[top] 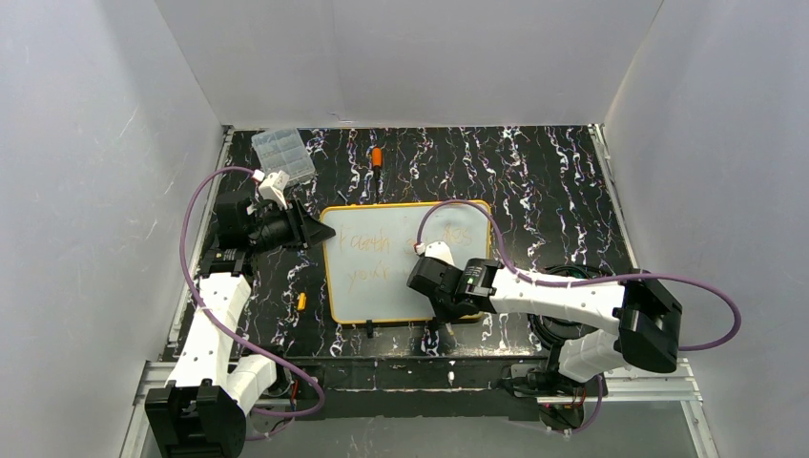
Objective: Write a sentence on the whiteboard
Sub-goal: Write a sentence on the whiteboard, then close the whiteboard marker at the center of the board.
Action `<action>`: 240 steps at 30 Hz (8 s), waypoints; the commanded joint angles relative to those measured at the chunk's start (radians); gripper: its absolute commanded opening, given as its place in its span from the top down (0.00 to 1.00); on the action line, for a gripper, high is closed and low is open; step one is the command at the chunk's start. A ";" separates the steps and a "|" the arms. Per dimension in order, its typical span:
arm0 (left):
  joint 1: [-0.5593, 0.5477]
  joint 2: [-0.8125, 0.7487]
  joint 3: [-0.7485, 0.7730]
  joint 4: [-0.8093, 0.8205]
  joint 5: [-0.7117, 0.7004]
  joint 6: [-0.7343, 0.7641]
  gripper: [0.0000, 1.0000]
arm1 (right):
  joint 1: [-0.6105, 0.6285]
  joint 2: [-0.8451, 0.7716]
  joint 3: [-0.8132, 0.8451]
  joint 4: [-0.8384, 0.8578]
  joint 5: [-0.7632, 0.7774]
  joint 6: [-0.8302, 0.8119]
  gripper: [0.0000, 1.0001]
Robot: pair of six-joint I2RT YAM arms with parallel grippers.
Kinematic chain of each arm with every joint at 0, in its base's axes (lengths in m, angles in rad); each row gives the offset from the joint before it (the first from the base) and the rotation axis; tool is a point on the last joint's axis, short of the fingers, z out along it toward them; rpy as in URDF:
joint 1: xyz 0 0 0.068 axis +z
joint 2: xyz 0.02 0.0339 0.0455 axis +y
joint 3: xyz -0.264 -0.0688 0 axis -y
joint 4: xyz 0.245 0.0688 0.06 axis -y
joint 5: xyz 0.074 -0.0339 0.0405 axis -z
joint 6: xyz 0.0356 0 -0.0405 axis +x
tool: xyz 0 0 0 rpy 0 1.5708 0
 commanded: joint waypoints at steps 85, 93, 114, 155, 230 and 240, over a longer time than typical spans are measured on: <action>-0.003 -0.044 0.005 -0.015 0.018 0.007 0.69 | -0.088 -0.032 0.024 -0.068 -0.087 -0.036 0.99; -0.003 -0.045 0.005 -0.014 0.018 0.007 0.69 | -0.071 -0.032 -0.024 -0.020 -0.142 -0.020 0.99; -0.003 -0.043 0.004 -0.012 0.019 0.005 0.69 | 0.020 -0.021 0.044 -0.006 -0.121 0.023 0.99; -0.003 -0.044 0.007 -0.015 0.018 0.008 0.69 | -0.092 -0.075 -0.060 -0.078 -0.087 -0.019 0.99; -1.163 -0.261 0.291 -0.372 -0.397 0.634 0.44 | -0.108 0.091 0.353 -0.200 -1.392 -0.495 0.99; -1.393 -0.099 0.317 -0.459 -0.575 0.685 0.49 | -0.109 0.099 0.344 -0.215 -1.412 -0.518 0.99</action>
